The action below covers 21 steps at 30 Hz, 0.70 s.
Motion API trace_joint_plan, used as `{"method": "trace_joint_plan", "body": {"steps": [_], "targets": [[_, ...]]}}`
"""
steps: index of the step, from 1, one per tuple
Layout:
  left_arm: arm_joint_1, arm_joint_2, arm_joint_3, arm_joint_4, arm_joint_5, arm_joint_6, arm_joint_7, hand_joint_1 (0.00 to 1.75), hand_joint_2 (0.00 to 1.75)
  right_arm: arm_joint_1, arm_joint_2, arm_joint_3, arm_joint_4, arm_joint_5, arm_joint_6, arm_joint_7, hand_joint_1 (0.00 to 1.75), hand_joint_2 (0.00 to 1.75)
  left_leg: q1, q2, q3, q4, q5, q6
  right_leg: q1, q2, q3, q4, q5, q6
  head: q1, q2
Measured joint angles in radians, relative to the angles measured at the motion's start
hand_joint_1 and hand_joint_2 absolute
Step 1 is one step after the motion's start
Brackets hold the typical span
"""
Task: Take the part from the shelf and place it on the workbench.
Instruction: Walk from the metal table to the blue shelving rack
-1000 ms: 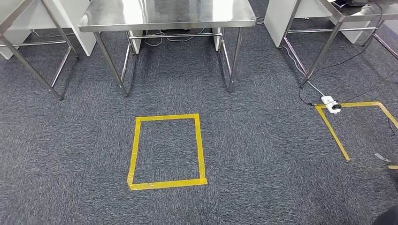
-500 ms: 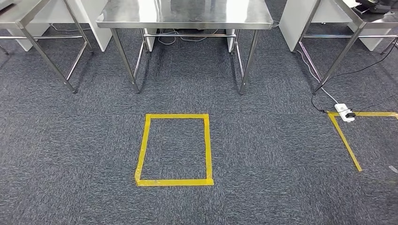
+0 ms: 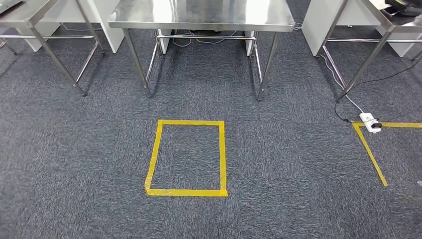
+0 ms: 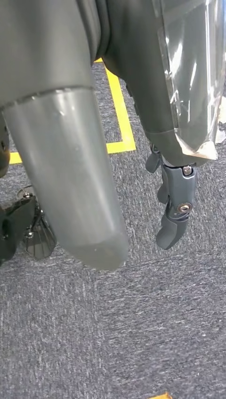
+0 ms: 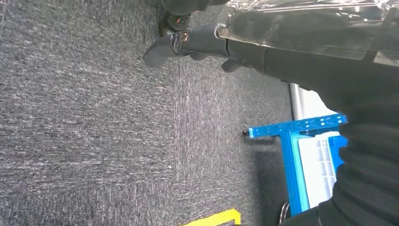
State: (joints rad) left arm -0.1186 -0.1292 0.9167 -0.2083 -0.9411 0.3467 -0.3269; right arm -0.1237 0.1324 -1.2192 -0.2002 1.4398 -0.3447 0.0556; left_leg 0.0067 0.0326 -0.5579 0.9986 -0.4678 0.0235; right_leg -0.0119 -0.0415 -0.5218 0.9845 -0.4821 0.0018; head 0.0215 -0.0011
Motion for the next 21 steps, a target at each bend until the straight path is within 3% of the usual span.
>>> {"method": "trace_joint_plan", "body": {"steps": [2, 4, 7, 8, 9, 10, 12, 13, 15, 18, 19, 21], "targets": [[0.001, 0.000, 0.000, 0.000, 0.000, 0.000, 0.000, 0.00, 0.00, -0.001, 0.000, 0.000, 0.000, 0.000, 0.004, 0.001, 0.00, 1.75, -0.001, -0.013, 0.001, -0.008, 0.007, 0.011, 0.002, -0.006, 0.000, -0.002, 0.000, 0.013, 0.000, 0.000], [0.001, -0.002, 0.000, 0.000, 0.000, 0.000, -0.001, 0.00, 0.00, -0.001, 0.000, 0.000, 0.000, 0.000, 0.005, 0.001, 0.00, 1.75, 0.003, -0.023, 0.009, -0.027, 0.021, 0.026, 0.003, 0.004, -0.014, 0.030, -0.021, 0.017, 0.002, 0.000], [0.001, -0.004, 0.000, 0.000, 0.001, 0.000, -0.002, 0.00, 0.00, 0.000, -0.001, 0.000, 0.000, -0.001, 0.008, 0.002, 0.00, 1.75, 0.001, -0.039, 0.008, -0.035, 0.030, 0.036, -0.001, 0.031, -0.104, 0.216, -0.107, 0.007, 0.010, 0.000], [0.001, -0.004, 0.000, 0.000, 0.001, 0.000, -0.002, 0.00, 0.00, 0.000, -0.001, 0.000, 0.000, -0.002, 0.009, 0.002, 0.00, 1.75, 0.001, -0.046, 0.006, -0.035, 0.031, 0.036, -0.003, 0.034, -0.130, 0.269, -0.124, 0.010, 0.013, 0.000], [0.003, -0.005, 0.000, 0.000, 0.001, 0.000, -0.002, 0.00, 0.00, 0.002, -0.002, 0.000, 0.000, -0.003, 0.009, 0.003, 0.00, 1.75, 0.000, -0.053, 0.005, -0.034, 0.031, 0.036, -0.003, 0.035, -0.139, 0.287, -0.124, 0.016, 0.013, 0.000], [0.003, -0.005, 0.000, 0.000, 0.001, 0.000, -0.002, 0.00, 0.00, 0.003, -0.003, 0.000, 0.000, -0.004, 0.010, 0.003, 0.00, 1.75, 0.001, -0.061, 0.005, -0.032, 0.031, 0.035, -0.004, 0.036, -0.126, 0.261, -0.107, 0.026, 0.014, 0.000], [0.004, -0.007, 0.000, 0.000, 0.000, 0.000, -0.002, 0.00, 0.00, 0.003, -0.005, 0.000, 0.000, -0.004, 0.011, 0.004, 0.00, 1.75, 0.001, -0.075, 0.004, -0.023, 0.027, 0.030, -0.009, 0.045, -0.056, 0.119, -0.048, 0.042, 0.016, 0.000], [0.004, -0.007, 0.000, 0.000, 0.000, 0.000, -0.002, 0.00, 0.00, 0.003, -0.006, 0.000, 0.000, -0.003, 0.012, 0.004, 0.00, 1.75, 0.000, -0.081, 0.002, -0.017, 0.024, 0.024, -0.009, 0.050, -0.027, 0.055, -0.025, 0.043, 0.018, 0.000], [0.004, -0.007, 0.000, 0.000, 0.000, 0.000, -0.002, 0.00, 0.00, 0.000, -0.006, 0.001, 0.000, -0.001, 0.014, 0.004, 0.00, 1.75, -0.005, -0.088, -0.002, -0.009, 0.018, 0.013, -0.006, 0.056, -0.002, 0.002, -0.008, 0.032, 0.019, 0.000], [0.007, -0.006, 0.000, 0.000, 0.000, 0.000, -0.001, 0.00, 0.00, -0.002, -0.005, 0.002, 0.000, 0.001, 0.017, 0.004, 0.00, 1.75, -0.001, -0.083, -0.009, 0.003, 0.011, 0.000, -0.009, 0.047, 0.002, 0.002, -0.002, 0.013, 0.014, 0.000], [0.007, -0.006, 0.000, 0.000, 0.000, 0.000, -0.001, 0.00, 0.00, -0.002, -0.005, 0.004, 0.000, 0.001, 0.019, 0.004, 0.00, 1.75, 0.001, -0.072, -0.019, 0.026, -0.005, -0.005, -0.011, 0.043, 0.002, 0.001, 0.000, 0.005, 0.012, 0.000], [0.006, -0.005, 0.000, 0.000, 0.000, 0.000, -0.001, 0.00, 0.00, -0.001, -0.005, 0.005, 0.000, 0.002, 0.024, 0.003, 0.00, 1.75, 0.005, -0.048, -0.069, 0.134, -0.068, -0.015, -0.011, 0.034, 0.001, 0.000, 0.001, -0.006, 0.007, 0.000]]}}
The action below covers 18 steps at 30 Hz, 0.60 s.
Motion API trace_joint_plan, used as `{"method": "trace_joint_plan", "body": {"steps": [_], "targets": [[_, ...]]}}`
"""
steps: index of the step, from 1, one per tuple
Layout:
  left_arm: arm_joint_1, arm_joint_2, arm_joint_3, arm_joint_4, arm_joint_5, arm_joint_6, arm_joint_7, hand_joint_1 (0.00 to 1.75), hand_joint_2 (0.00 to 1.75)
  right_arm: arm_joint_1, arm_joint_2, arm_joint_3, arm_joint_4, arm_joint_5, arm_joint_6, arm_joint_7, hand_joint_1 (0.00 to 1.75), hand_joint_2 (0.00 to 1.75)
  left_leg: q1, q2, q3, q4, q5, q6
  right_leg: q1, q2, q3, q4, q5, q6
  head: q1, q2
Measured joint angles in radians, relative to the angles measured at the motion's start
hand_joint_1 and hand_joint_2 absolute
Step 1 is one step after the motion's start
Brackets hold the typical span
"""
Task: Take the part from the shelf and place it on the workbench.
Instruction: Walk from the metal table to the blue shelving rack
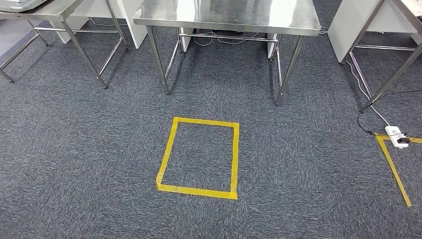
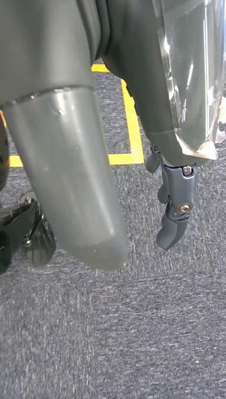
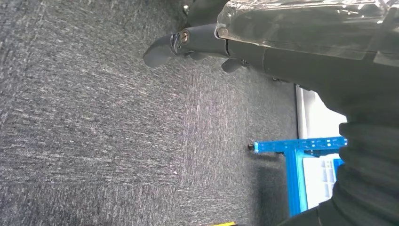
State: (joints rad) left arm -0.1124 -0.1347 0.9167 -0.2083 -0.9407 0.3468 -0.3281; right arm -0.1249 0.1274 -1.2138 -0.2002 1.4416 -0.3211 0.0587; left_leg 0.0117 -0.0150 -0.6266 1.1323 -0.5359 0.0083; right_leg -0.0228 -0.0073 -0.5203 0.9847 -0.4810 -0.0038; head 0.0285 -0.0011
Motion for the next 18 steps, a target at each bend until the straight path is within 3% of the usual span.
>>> {"method": "trace_joint_plan", "body": {"steps": [2, 3, 4, 6, 8, 10, 13, 14, 17, 18], "targets": [[0.000, 0.000, 0.000, 0.000, 0.000, 0.000, 0.000, 0.00, 0.00, 0.001, 0.000, 0.000, 0.000, 0.000, 0.004, -0.002, 0.00, 1.75, 0.002, 0.009, -0.064, 0.130, -0.055, -0.006, 0.003, -0.011, -0.002, 0.000, -0.001, -0.004, -0.002, 0.000], [0.001, 0.000, 0.000, 0.000, 0.000, 0.000, 0.001, 0.00, 0.00, 0.002, 0.000, 0.001, 0.000, 0.000, 0.005, -0.003, 0.00, 1.75, 0.002, 0.010, -0.079, 0.158, -0.057, -0.007, 0.004, -0.016, -0.002, 0.000, -0.001, -0.004, -0.002, 0.000], [0.001, 0.000, 0.000, 0.000, 0.000, 0.000, 0.001, 0.00, 0.00, 0.002, 0.000, 0.001, 0.000, 0.000, 0.006, -0.004, 0.00, 1.75, 0.002, 0.012, -0.073, 0.143, -0.039, -0.005, 0.005, -0.021, -0.002, 0.000, -0.002, -0.005, -0.002, 0.000], [0.001, 0.001, 0.000, 0.000, 0.000, 0.000, 0.001, 0.00, 0.00, 0.001, 0.001, 0.002, 0.000, 0.000, 0.006, -0.005, 0.00, 1.75, 0.000, 0.025, -0.006, 0.012, 0.030, 0.006, 0.006, -0.030, 0.001, 0.000, -0.003, -0.005, -0.003, 0.000], [-0.002, 0.004, 0.000, 0.000, 0.000, 0.000, 0.001, 0.00, 0.00, -0.001, 0.003, 0.005, 0.000, 0.000, 0.006, -0.005, 0.00, 1.75, -0.007, 0.048, 0.052, -0.106, 0.070, 0.020, 0.012, -0.036, 0.002, 0.001, -0.005, -0.001, -0.002, 0.000], [-0.004, 0.006, 0.000, 0.000, 0.000, 0.000, 0.001, 0.00, 0.00, -0.001, 0.004, 0.007, 0.000, 0.000, 0.006, -0.005, 0.00, 1.75, -0.015, 0.051, 0.061, -0.132, 0.071, 0.028, 0.015, -0.045, 0.002, -0.001, -0.007, 0.007, -0.002, 0.000], [-0.004, 0.006, 0.000, 0.000, 0.000, 0.000, 0.001, 0.00, 0.00, -0.001, 0.006, 0.008, 0.000, 0.000, 0.006, -0.004, 0.00, 1.75, -0.013, 0.031, 0.067, -0.151, 0.085, 0.041, 0.016, -0.044, -0.002, 0.007, -0.016, 0.020, -0.002, 0.000], [-0.004, 0.005, 0.000, 0.000, 0.000, 0.000, 0.001, 0.00, 0.00, -0.001, 0.006, 0.009, 0.000, 0.000, 0.006, -0.004, 0.00, 1.75, -0.010, 0.025, 0.070, -0.159, 0.091, 0.046, 0.016, -0.034, -0.017, 0.038, -0.034, 0.020, -0.001, 0.000], [-0.005, 0.003, 0.000, 0.000, 0.000, 0.000, 0.003, 0.00, 0.00, 0.001, 0.005, 0.009, 0.000, 0.000, 0.006, 0.000, 0.00, 1.75, -0.010, 0.006, 0.071, -0.164, 0.096, 0.051, 0.011, -0.006, -0.111, 0.232, -0.117, 0.011, 0.008, 0.000], [-0.005, 0.002, 0.000, 0.000, 0.000, 0.000, 0.004, 0.00, 0.00, 0.003, 0.004, 0.009, 0.000, 0.000, 0.006, 0.001, 0.00, 1.75, -0.010, -0.002, 0.070, -0.164, 0.096, 0.051, 0.010, -0.003, -0.134, 0.277, -0.129, 0.014, 0.010, 0.000]]}}
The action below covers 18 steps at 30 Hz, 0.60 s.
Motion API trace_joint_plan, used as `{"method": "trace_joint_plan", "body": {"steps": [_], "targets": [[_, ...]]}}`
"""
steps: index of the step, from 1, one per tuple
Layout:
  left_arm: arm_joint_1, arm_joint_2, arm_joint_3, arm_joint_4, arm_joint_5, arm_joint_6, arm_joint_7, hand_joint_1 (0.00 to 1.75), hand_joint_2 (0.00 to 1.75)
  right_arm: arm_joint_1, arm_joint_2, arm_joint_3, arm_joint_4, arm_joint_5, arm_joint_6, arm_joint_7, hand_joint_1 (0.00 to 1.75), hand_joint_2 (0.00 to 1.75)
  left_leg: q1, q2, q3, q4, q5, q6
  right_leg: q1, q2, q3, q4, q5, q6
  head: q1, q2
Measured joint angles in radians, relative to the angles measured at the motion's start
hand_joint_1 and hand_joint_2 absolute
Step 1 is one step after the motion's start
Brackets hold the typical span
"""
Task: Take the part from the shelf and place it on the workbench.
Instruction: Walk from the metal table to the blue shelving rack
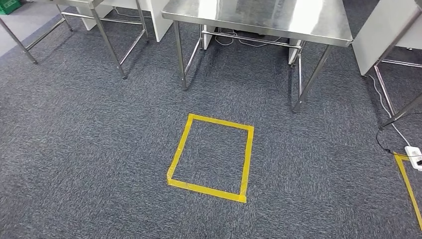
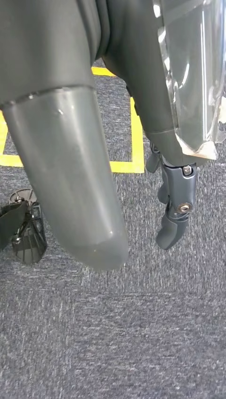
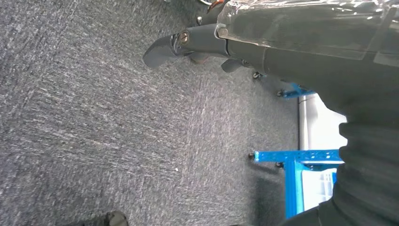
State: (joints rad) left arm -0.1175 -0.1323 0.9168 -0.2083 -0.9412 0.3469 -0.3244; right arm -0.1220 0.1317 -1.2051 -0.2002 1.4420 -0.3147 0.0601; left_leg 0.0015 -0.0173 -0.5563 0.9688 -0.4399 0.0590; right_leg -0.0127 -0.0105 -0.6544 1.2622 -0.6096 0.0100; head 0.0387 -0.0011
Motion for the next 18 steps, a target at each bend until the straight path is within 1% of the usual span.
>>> {"method": "trace_joint_plan", "body": {"steps": [1, 2, 3, 4, 5, 6, 7, 9, 10, 11, 12, 13, 14, 15, 16, 17, 18], "targets": [[0.001, -0.001, 0.000, 0.000, 0.000, 0.000, 0.001, 0.00, 0.00, 0.001, 0.000, 0.000, 0.000, 0.000, 0.000, 0.001, 0.00, 1.75, 0.000, -0.008, 0.000, 0.001, 0.000, 0.000, 0.000, 0.002, -0.004, 0.006, 0.006, 0.007, 0.000, 0.000], [0.001, -0.001, 0.000, 0.000, 0.000, 0.000, 0.002, 0.00, 0.00, 0.002, -0.001, 0.000, 0.000, 0.000, 0.000, 0.002, 0.00, 1.75, 0.000, -0.017, 0.001, 0.002, -0.001, -0.001, -0.001, 0.004, 0.013, -0.033, 0.029, 0.016, 0.001, 0.000], [0.001, -0.002, 0.000, 0.000, 0.000, 0.000, 0.002, 0.00, 0.00, 0.002, -0.002, 0.000, 0.000, 0.000, 0.000, 0.002, 0.00, 1.75, 0.000, -0.025, 0.002, 0.005, -0.002, -0.003, -0.002, 0.010, 0.047, -0.104, 0.061, 0.024, 0.002, 0.000], [0.001, -0.003, 0.000, 0.000, 0.000, 0.000, 0.002, 0.00, 0.00, 0.001, -0.003, 0.000, 0.000, 0.000, 0.000, 0.003, 0.00, 1.75, -0.001, -0.033, 0.001, 0.010, -0.004, -0.006, -0.002, 0.019, 0.080, -0.178, 0.090, 0.028, 0.003, 0.000], [0.000, -0.004, 0.000, 0.000, 0.000, 0.000, 0.002, 0.00, 0.00, 0.001, -0.004, 0.000, 0.000, 0.000, 0.000, 0.003, 0.00, 1.75, -0.003, -0.039, 0.000, 0.015, -0.007, -0.011, -0.002, 0.026, 0.105, -0.235, 0.111, 0.028, 0.004, 0.000], [0.001, -0.004, 0.000, 0.000, 0.000, 0.000, 0.002, 0.00, 0.00, 0.000, -0.004, 0.000, 0.000, -0.001, 0.000, 0.003, 0.00, 1.75, -0.005, -0.044, -0.002, 0.019, -0.010, -0.016, -0.001, 0.031, 0.119, -0.267, 0.121, 0.023, 0.004, 0.000], [0.001, -0.004, 0.000, 0.000, 0.000, 0.000, 0.003, 0.00, 0.00, -0.001, -0.003, 0.000, 0.000, -0.001, 0.000, 0.003, 0.00, 1.75, -0.007, -0.047, -0.004, 0.022, -0.012, -0.020, 0.001, 0.031, 0.122, -0.274, 0.124, 0.015, 0.004, 0.000], [0.003, -0.002, 0.000, 0.000, 0.000, 0.000, 0.003, 0.00, 0.00, -0.003, -0.002, 0.000, 0.000, -0.001, 0.000, 0.004, 0.00, 1.75, -0.004, -0.050, -0.008, 0.026, -0.014, -0.027, -0.003, 0.023, 0.127, -0.275, 0.128, 0.003, 0.002, 0.000], [0.004, -0.001, 0.000, 0.000, 0.000, 0.001, 0.004, 0.00, 0.00, -0.004, -0.001, 0.000, 0.000, -0.001, 0.000, 0.004, 0.00, 1.75, -0.002, -0.043, -0.013, 0.039, -0.024, -0.031, -0.006, 0.018, 0.129, -0.276, 0.130, -0.003, 0.000, 0.000], [0.004, -0.001, 0.000, 0.000, 0.000, 0.001, 0.004, 0.00, 0.00, -0.004, -0.001, 0.000, 0.000, -0.001, 0.000, 0.005, 0.00, 1.75, 0.000, -0.031, -0.027, 0.070, -0.044, -0.037, -0.009, 0.014, 0.131, -0.278, 0.131, -0.010, -0.004, 0.000], [0.004, 0.000, 0.000, 0.000, 0.000, 0.001, 0.004, 0.00, 0.00, -0.003, 0.000, 0.000, 0.000, -0.001, 0.000, 0.005, 0.00, 1.75, 0.003, -0.015, -0.052, 0.124, -0.076, -0.043, -0.009, 0.009, 0.131, -0.279, 0.131, -0.016, -0.007, 0.000], [0.004, -0.001, 0.000, 0.000, 0.000, 0.001, 0.004, 0.00, 0.00, -0.003, -0.001, 0.000, 0.000, -0.001, 0.000, 0.005, 0.00, 1.75, 0.005, -0.001, -0.086, 0.194, -0.111, -0.048, -0.008, 0.003, 0.131, -0.279, 0.130, -0.021, -0.011, 0.000], [0.004, -0.001, 0.000, 0.000, 0.000, 0.001, 0.004, 0.00, 0.00, -0.002, -0.001, 0.000, 0.000, -0.001, 0.000, 0.005, 0.00, 1.75, 0.008, 0.007, -0.122, 0.265, -0.140, -0.053, -0.006, -0.003, 0.131, -0.278, 0.129, -0.022, -0.012, 0.000], [0.004, -0.001, 0.000, 0.000, -0.001, 0.001, 0.004, 0.00, 0.00, -0.002, 0.000, 0.000, 0.000, -0.001, 0.000, 0.005, 0.00, 1.75, 0.010, 0.011, -0.148, 0.315, -0.153, -0.055, -0.004, -0.009, 0.131, -0.278, 0.129, -0.023, -0.012, 0.000], [0.005, -0.001, 0.000, 0.000, -0.001, 0.001, 0.004, 0.00, 0.00, -0.001, 0.000, 0.000, 0.000, -0.001, 0.000, 0.005, 0.00, 1.75, 0.011, 0.013, -0.157, 0.326, -0.147, -0.055, -0.003, -0.014, 0.131, -0.278, 0.128, -0.024, -0.013, 0.000], [0.006, -0.001, 0.000, 0.000, -0.001, 0.001, 0.004, 0.00, 0.00, -0.002, 0.000, 0.000, 0.000, -0.001, 0.000, 0.005, 0.00, 1.75, 0.012, 0.015, -0.143, 0.295, -0.121, -0.054, -0.002, -0.019, 0.132, -0.278, 0.128, -0.024, -0.013, 0.000], [0.006, -0.001, 0.000, 0.000, -0.001, 0.001, 0.004, 0.00, 0.00, -0.003, 0.000, 0.000, 0.000, -0.001, 0.000, 0.005, 0.00, 1.75, 0.011, 0.021, -0.109, 0.227, -0.084, -0.049, -0.001, -0.023, 0.133, -0.278, 0.127, -0.024, -0.013, 0.000]]}}
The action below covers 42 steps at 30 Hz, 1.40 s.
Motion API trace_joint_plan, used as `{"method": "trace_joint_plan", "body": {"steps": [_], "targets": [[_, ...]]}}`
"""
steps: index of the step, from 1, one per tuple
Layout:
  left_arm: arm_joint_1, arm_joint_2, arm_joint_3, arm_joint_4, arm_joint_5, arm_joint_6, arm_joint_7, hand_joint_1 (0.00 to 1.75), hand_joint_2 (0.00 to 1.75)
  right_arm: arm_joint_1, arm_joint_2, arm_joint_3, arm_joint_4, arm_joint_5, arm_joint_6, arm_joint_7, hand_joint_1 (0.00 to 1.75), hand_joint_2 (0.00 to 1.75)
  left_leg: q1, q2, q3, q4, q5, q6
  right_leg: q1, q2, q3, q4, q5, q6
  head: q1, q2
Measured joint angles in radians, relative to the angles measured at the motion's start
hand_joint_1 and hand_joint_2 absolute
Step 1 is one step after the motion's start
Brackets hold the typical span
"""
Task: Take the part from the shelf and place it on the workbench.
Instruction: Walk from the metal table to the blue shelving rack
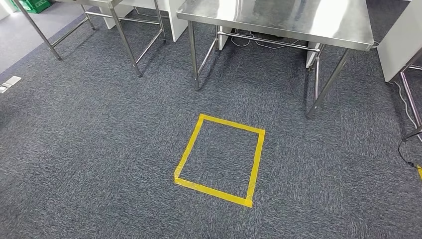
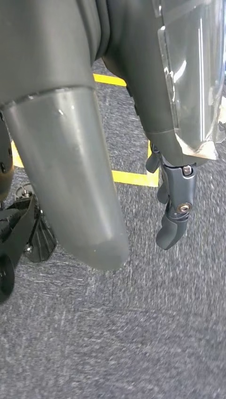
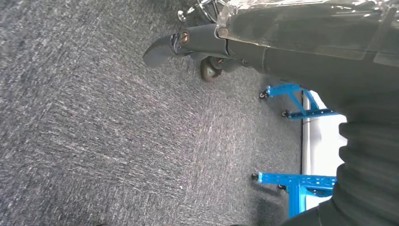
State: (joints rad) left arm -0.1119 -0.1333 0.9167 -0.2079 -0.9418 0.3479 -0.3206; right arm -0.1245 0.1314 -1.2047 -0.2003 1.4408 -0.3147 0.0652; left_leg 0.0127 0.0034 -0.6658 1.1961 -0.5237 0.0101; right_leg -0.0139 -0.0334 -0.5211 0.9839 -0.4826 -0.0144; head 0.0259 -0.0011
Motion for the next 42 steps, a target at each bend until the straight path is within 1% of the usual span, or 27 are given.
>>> {"method": "trace_joint_plan", "body": {"steps": [2, 3, 4, 7, 9, 11, 12, 13, 14, 16, 17, 19, 21, 23, 24, 26, 27, 28, 29, 30, 32, 33, 35, 37, 38, 40, 42], "targets": [[-0.003, 0.002, 0.000, 0.000, 0.000, 0.000, 0.001, 0.00, 0.00, -0.002, 0.002, 0.000, 0.000, 0.000, 0.000, 0.000, 0.00, 1.75, -0.007, 0.025, 0.072, -0.143, 0.054, 0.015, 0.005, -0.007, 0.002, 0.000, -0.002, 0.002, 0.000, 0.000], [-0.004, 0.002, 0.000, 0.000, 0.000, 0.000, 0.001, 0.00, 0.00, -0.002, 0.003, 0.000, 0.000, 0.000, 0.000, 0.000, 0.00, 1.75, -0.012, 0.033, 0.092, -0.183, 0.064, 0.021, 0.007, -0.011, 0.002, 0.000, -0.003, 0.005, 0.000, 0.000], [-0.005, 0.003, 0.000, 0.000, 0.000, 0.000, 0.002, 0.00, 0.00, -0.002, 0.003, 0.000, 0.000, 0.001, 0.001, 0.000, 0.00, 1.75, -0.016, 0.037, 0.097, -0.197, 0.064, 0.025, 0.009, -0.015, 0.002, -0.001, -0.005, 0.009, 0.000, 0.000], [-0.005, 0.002, 0.000, 0.000, -0.001, 0.000, 0.004, 0.00, 0.00, -0.002, 0.003, 0.000, 0.000, 0.001, 0.002, 0.000, 0.00, 1.75, -0.014, 0.017, 0.103, -0.214, 0.075, 0.037, 0.012, -0.020, 0.001, 0.005, -0.013, 0.024, 0.001, 0.000], [-0.006, 0.000, 0.000, 0.000, -0.001, 0.000, 0.004, 0.00, 0.00, -0.002, 0.002, 0.001, 0.000, 0.001, 0.002, 0.002, 0.00, 1.75, -0.008, 0.004, 0.111, -0.230, 0.086, 0.048, 0.013, 0.000, -0.030, 0.075, -0.052, 0.023, 0.004, 0.000], [-0.008, -0.002, 0.000, 0.000, -0.001, 0.000, 0.004, 0.00, 0.00, -0.001, 0.001, 0.001, 0.000, 0.001, 0.004, 0.004, 0.00, 1.75, -0.009, -0.009, 0.109, -0.231, 0.089, 0.052, 0.006, 0.021, -0.094, 0.210, -0.110, 0.018, 0.008, 0.000], [-0.007, -0.003, 0.000, 0.000, -0.001, 0.000, 0.004, 0.00, 0.00, 0.000, 0.000, 0.001, 0.000, 0.001, 0.005, 0.005, 0.00, 1.75, -0.010, -0.016, 0.108, -0.231, 0.089, 0.052, 0.004, 0.025, -0.121, 0.264, -0.127, 0.021, 0.010, 0.000], [-0.007, -0.003, 0.000, 0.000, -0.001, 0.000, 0.004, 0.00, 0.00, 0.001, -0.001, 0.001, 0.000, 0.001, 0.007, 0.005, 0.00, 1.75, -0.010, -0.024, 0.108, -0.230, 0.089, 0.051, 0.002, 0.027, -0.132, 0.285, -0.129, 0.028, 0.010, 0.000], [-0.006, -0.004, 0.000, 0.000, -0.001, 0.000, 0.004, 0.00, 0.00, 0.002, -0.002, 0.001, 0.000, 0.001, 0.007, 0.006, 0.00, 1.75, -0.010, -0.032, 0.108, -0.228, 0.089, 0.050, 0.000, 0.028, -0.123, 0.264, -0.114, 0.038, 0.011, 0.000], [-0.006, -0.006, 0.000, 0.000, -0.002, 0.000, 0.004, 0.00, 0.00, 0.003, -0.005, 0.001, 0.000, 0.002, 0.008, 0.006, 0.00, 1.75, -0.009, -0.048, 0.108, -0.221, 0.085, 0.045, -0.007, 0.036, -0.058, 0.125, -0.054, 0.058, 0.012, 0.000], [-0.006, -0.006, 0.000, 0.000, -0.002, 0.000, 0.004, 0.00, 0.00, 0.002, -0.006, 0.001, 0.000, 0.002, 0.009, 0.006, 0.00, 1.75, -0.011, -0.054, 0.107, -0.214, 0.082, 0.039, -0.008, 0.041, -0.028, 0.061, -0.030, 0.060, 0.014, 0.000], [-0.006, -0.006, 0.000, 0.000, -0.003, 0.000, 0.004, 0.00, 0.00, 0.001, -0.006, 0.001, 0.000, 0.003, 0.011, 0.006, 0.00, 1.75, -0.015, -0.063, 0.103, -0.206, 0.077, 0.029, -0.005, 0.049, -0.002, 0.004, -0.011, 0.050, 0.016, 0.000], [-0.004, -0.006, 0.000, 0.000, -0.004, 0.000, 0.004, 0.00, 0.00, -0.001, -0.005, 0.001, 0.000, 0.004, 0.013, 0.005, 0.00, 1.75, -0.015, -0.066, 0.100, -0.201, 0.076, 0.022, -0.004, 0.043, 0.000, 0.006, -0.008, 0.036, 0.014, 0.000], [-0.003, -0.004, 0.000, 0.000, -0.005, 0.000, 0.004, 0.00, 0.00, -0.001, -0.005, 0.001, 0.000, 0.004, 0.015, 0.005, 0.00, 1.75, -0.012, -0.049, 0.084, -0.164, 0.055, 0.013, -0.009, 0.036, 0.003, 0.005, -0.004, 0.024, 0.011, 0.000], [-0.004, -0.003, 0.000, 0.000, -0.005, 0.000, 0.004, 0.00, 0.00, -0.001, -0.004, 0.001, 0.000, 0.004, 0.016, 0.004, 0.00, 1.75, -0.011, -0.035, 0.063, -0.119, 0.029, 0.008, -0.012, 0.031, 0.004, 0.004, -0.003, 0.017, 0.008, 0.000], [-0.005, -0.003, 0.000, 0.000, -0.006, 0.000, 0.004, 0.00, 0.00, -0.001, -0.005, 0.002, 0.000, 0.005, 0.016, 0.004, 0.00, 1.75, -0.007, -0.015, -0.001, 0.012, -0.039, 0.000, -0.008, 0.021, 0.003, 0.003, -0.004, 0.007, 0.003, 0.000], [-0.005, -0.003, 0.000, 0.000, -0.006, 0.000, 0.004, 0.00, 0.00, 0.000, -0.005, 0.002, 0.000, 0.005, 0.016, 0.003, 0.00, 1.75, -0.005, -0.012, -0.032, 0.071, -0.062, -0.003, -0.007, 0.016, 0.002, 0.004, -0.005, 0.005, 0.002, 0.000], [-0.005, -0.003, 0.000, 0.000, -0.006, 0.000, 0.004, 0.00, 0.00, 0.000, -0.005, 0.002, 0.000, 0.005, 0.016, 0.003, 0.00, 1.75, -0.003, -0.010, -0.049, 0.102, -0.067, -0.004, -0.006, 0.010, 0.002, 0.004, -0.006, 0.005, 0.002, 0.000], [-0.004, -0.003, 0.000, 0.000, -0.006, 0.000, 0.004, 0.00, 0.00, 0.000, -0.005, 0.002, 0.000, 0.005, 0.016, 0.003, 0.00, 1.75, -0.002, -0.007, -0.048, 0.094, -0.052, -0.003, -0.005, 0.004, 0.002, 0.004, -0.006, 0.004, 0.002, 0.000], [-0.004, -0.003, 0.000, 0.000, -0.006, 0.000, 0.004, 0.00, 0.00, 0.000, -0.004, 0.002, 0.000, 0.005, 0.016, 0.003, 0.00, 1.75, -0.001, -0.003, -0.025, 0.046, -0.021, 0.000, -0.005, -0.001, 0.004, 0.004, -0.007, 0.004, 0.002, 0.000], [-0.006, -0.002, 0.000, 0.000, -0.006, 0.000, 0.004, 0.00, 0.00, -0.001, -0.003, 0.002, 0.000, 0.007, 0.016, 0.002, 0.00, 1.75, -0.005, 0.021, 0.049, -0.101, 0.044, 0.011, -0.001, -0.010, 0.007, 0.004, -0.009, 0.006, 0.001, 0.000], [-0.007, -0.002, 0.000, 0.000, -0.006, 0.000, 0.004, 0.00, 0.00, -0.001, -0.002, 0.002, 0.000, 0.008, 0.016, 0.002, 0.00, 1.75, -0.009, 0.032, 0.076, -0.155, 0.061, 0.017, 0.003, -0.015, 0.008, 0.004, -0.011, 0.009, 0.002, 0.000], [-0.008, -0.001, 0.000, 0.000, -0.006, 0.001, 0.004, 0.00, 0.00, -0.001, 0.000, 0.002, 0.000, 0.009, 0.016, 0.001, 0.00, 1.75, -0.017, 0.036, 0.091, -0.190, 0.064, 0.024, 0.008, -0.026, 0.009, 0.003, -0.015, 0.017, 0.002, 0.000], [-0.007, -0.001, 0.000, 0.000, -0.006, 0.001, 0.004, 0.00, 0.00, -0.002, 0.000, 0.003, 0.000, 0.009, 0.016, 0.000, 0.00, 1.75, -0.017, 0.019, 0.094, -0.200, 0.070, 0.032, 0.009, -0.032, 0.010, 0.004, -0.020, 0.026, 0.003, 0.000], [-0.006, -0.002, 0.000, 0.000, -0.006, 0.001, 0.004, 0.00, 0.00, -0.002, -0.001, 0.004, 0.000, 0.009, 0.016, 0.000, 0.00, 1.75, -0.014, 0.012, 0.098, -0.208, 0.075, 0.038, 0.009, -0.024, 0.005, 0.018, -0.030, 0.028, 0.003, 0.000], [-0.007, -0.003, 0.000, 0.000, -0.006, 0.001, 0.004, 0.00, 0.00, -0.001, -0.002, 0.005, 0.000, 0.009, 0.016, -0.001, 0.00, 1.75, -0.009, -0.001, 0.104, -0.220, 0.084, 0.048, 0.007, 0.005, -0.038, 0.110, -0.077, 0.024, 0.007, 0.000], [-0.008, -0.004, 0.000, 0.000, -0.006, 0.002, 0.004, 0.00, 0.00, 0.002, -0.002, 0.005, 0.000, 0.008, 0.016, -0.002, 0.00, 1.75, -0.010, -0.018, 0.102, -0.220, 0.086, 0.050, 0.003, 0.024, -0.106, 0.249, -0.132, 0.020, 0.011, 0.000]]}}
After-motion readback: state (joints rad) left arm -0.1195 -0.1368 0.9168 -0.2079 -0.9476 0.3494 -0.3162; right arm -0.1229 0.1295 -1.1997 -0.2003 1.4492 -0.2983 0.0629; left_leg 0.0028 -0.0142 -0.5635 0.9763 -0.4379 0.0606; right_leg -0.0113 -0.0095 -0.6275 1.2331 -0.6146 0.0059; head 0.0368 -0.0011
